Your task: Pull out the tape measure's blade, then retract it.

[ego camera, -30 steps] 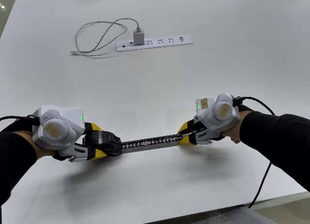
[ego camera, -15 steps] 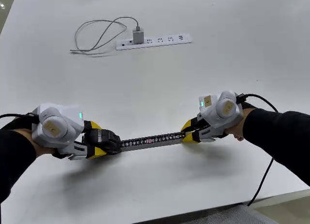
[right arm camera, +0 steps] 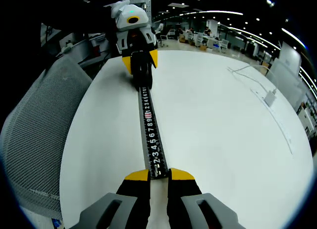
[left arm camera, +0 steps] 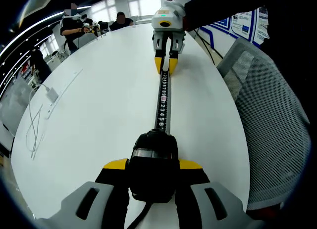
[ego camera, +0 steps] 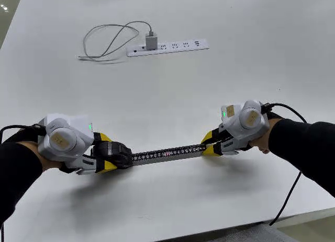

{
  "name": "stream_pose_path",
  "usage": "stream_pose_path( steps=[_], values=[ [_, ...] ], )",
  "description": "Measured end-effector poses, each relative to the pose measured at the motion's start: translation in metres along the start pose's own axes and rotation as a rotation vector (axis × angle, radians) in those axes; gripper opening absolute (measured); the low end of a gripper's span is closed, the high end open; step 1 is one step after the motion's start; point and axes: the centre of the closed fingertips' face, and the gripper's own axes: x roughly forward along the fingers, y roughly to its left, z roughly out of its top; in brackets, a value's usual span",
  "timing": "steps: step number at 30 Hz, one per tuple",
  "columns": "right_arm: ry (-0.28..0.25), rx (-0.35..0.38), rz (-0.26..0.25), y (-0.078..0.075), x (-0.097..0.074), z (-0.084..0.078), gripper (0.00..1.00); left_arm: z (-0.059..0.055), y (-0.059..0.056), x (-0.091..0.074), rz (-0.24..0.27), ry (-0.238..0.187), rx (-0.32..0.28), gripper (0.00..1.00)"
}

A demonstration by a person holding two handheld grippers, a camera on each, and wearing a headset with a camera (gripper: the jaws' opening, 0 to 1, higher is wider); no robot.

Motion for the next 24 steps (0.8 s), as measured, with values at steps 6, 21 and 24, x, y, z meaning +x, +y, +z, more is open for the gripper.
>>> stream_pose_path(
  steps=[6,21,24],
  values=[
    [0.01,-0.005,-0.001,0.0001,-0.0032,-0.004,0.08,0.0007,-0.001,0.0001,0.0,0.001,0.0,0.3],
    [0.025,-0.001,0.005,-0.0018,-0.0049,-0.0073,0.08,0.0012,-0.0014,0.0002,-0.001,-0.008,-0.008,0.3],
    [0.026,-0.002,0.007,-0.0016,-0.0051,-0.0074,0.08,0.0009,-0.0008,0.0006,0.0,-0.009,-0.009,0.3]
  ],
)
